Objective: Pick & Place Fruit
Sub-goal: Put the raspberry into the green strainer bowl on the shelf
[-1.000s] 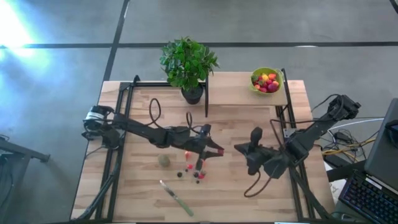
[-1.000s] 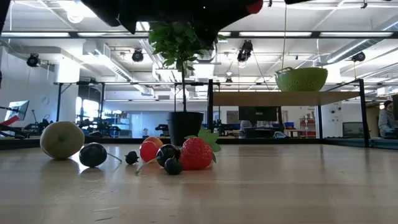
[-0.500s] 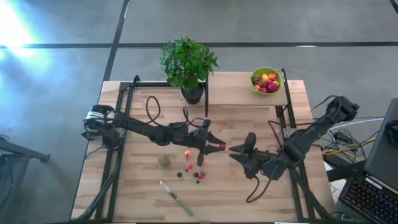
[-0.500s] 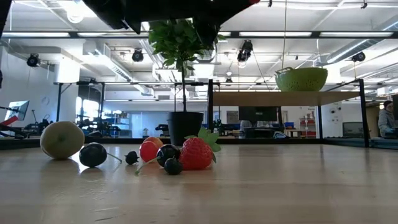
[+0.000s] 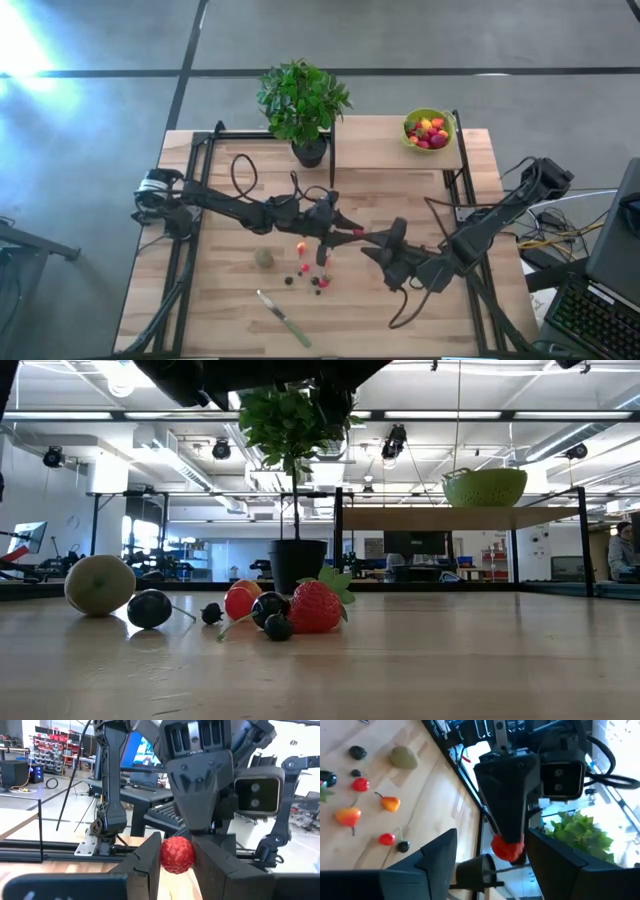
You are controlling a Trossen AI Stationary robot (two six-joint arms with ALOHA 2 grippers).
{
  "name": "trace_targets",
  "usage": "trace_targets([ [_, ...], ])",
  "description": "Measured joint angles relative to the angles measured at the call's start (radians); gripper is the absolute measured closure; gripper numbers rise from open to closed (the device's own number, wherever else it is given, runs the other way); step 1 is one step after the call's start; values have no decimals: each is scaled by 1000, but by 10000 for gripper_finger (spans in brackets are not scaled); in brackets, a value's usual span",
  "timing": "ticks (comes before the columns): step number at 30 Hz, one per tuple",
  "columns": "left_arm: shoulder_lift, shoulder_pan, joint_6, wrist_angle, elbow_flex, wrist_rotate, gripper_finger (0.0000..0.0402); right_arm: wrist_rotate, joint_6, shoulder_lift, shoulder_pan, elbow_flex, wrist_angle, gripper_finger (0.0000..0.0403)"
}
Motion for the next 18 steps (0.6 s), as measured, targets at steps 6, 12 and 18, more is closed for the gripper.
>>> trace_targets([
  [6, 0, 0, -27, 19, 0, 3, 302, 54, -68, 12, -15, 0, 61, 185],
  [12, 0, 0, -40, 28, 0, 4, 300, 50, -60, 12, -48, 0, 66, 204],
  [18, 0, 0, -38, 37, 0, 4, 301, 21, -57, 12, -64, 0, 85, 219],
])
